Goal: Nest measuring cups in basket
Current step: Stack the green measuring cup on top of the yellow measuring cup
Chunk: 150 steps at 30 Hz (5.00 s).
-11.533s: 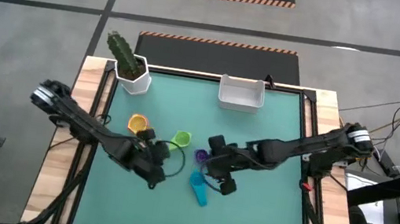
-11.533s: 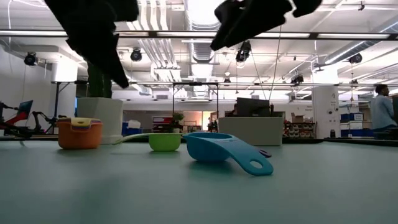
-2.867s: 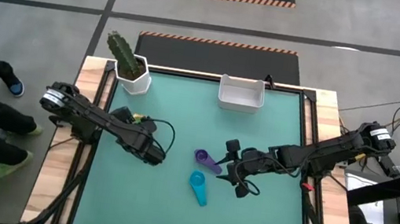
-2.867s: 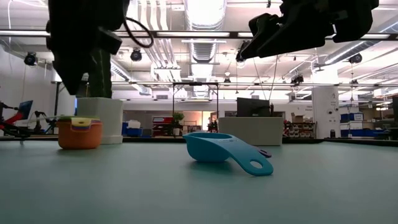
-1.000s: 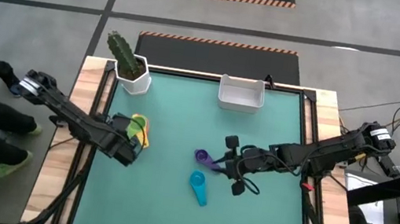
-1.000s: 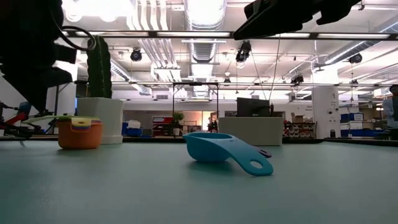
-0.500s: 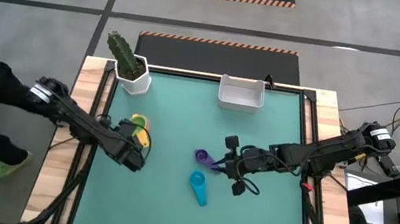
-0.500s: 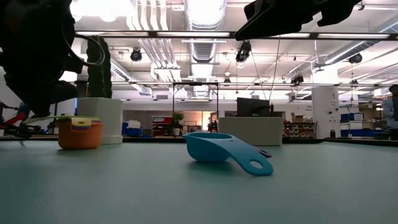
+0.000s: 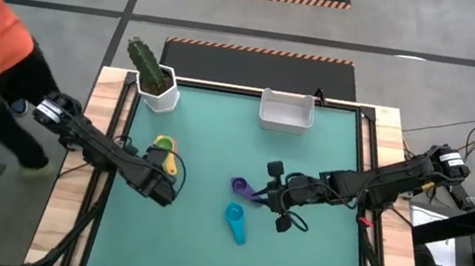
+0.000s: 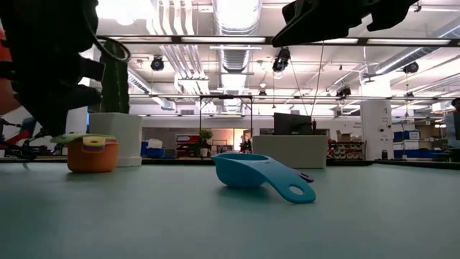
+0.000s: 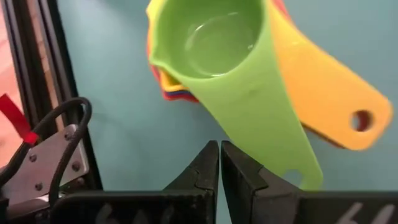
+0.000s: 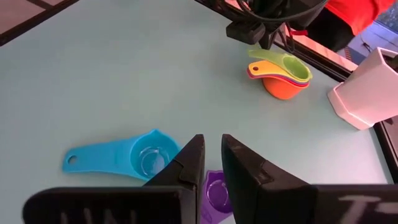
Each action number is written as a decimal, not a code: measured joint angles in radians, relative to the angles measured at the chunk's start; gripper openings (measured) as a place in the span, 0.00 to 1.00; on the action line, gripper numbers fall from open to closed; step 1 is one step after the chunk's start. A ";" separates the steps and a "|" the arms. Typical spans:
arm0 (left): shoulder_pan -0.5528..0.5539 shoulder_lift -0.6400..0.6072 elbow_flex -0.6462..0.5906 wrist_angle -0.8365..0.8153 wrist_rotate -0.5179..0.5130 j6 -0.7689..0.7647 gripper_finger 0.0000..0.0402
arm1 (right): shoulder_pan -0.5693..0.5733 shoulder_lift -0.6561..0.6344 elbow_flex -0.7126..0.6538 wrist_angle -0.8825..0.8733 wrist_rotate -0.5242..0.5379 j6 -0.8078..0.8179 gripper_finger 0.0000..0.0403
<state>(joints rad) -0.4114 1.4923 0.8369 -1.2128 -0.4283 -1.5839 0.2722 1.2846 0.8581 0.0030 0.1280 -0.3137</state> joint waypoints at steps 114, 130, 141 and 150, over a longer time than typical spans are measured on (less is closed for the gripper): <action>-0.406 0.025 -0.194 0.233 -0.424 0.355 0.00 | -0.311 0.480 0.288 0.246 -0.128 0.140 0.02; -0.402 0.025 -0.206 0.254 -0.449 0.342 0.00 | -0.330 0.801 0.538 0.373 -0.128 0.117 0.02; -0.395 0.025 -0.211 0.279 -0.488 0.332 0.00 | -0.330 0.824 0.576 0.372 -0.129 0.115 0.02; -0.390 0.025 -0.202 0.274 -0.480 0.333 0.00 | -0.330 0.824 0.576 0.369 -0.129 0.113 0.02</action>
<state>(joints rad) -0.8019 1.5177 0.6346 -0.9387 -0.9087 -1.2504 -0.0578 2.1090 1.4345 0.3721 -0.0010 -0.2007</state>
